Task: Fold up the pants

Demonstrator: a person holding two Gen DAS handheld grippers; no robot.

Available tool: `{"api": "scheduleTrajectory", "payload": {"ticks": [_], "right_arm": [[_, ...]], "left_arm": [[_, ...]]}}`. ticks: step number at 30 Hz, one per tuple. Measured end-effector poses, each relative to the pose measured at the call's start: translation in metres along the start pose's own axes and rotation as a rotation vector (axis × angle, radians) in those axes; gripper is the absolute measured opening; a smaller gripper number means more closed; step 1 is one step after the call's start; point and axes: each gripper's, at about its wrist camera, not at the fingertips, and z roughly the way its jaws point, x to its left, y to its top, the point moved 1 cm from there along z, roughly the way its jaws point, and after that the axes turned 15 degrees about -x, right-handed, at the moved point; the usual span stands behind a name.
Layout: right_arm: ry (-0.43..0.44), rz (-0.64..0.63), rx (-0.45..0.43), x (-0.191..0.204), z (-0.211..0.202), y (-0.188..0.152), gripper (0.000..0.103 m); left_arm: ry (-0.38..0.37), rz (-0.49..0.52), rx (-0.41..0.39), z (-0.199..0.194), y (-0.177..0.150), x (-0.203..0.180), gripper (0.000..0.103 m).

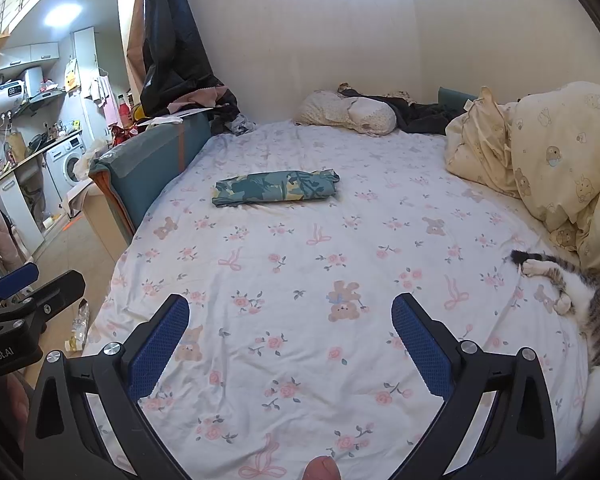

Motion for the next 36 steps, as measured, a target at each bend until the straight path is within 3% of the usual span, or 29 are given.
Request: {"api": "scheduleTrajectory", "payload": {"ticks": [36], "right_arm": [[0.004, -0.008, 0.006, 0.0083, -0.0011, -0.0061, 0.103]], "left_arm": [[0.002, -0.009, 0.003, 0.0016, -0.0001, 0.0022, 0.102]]}}
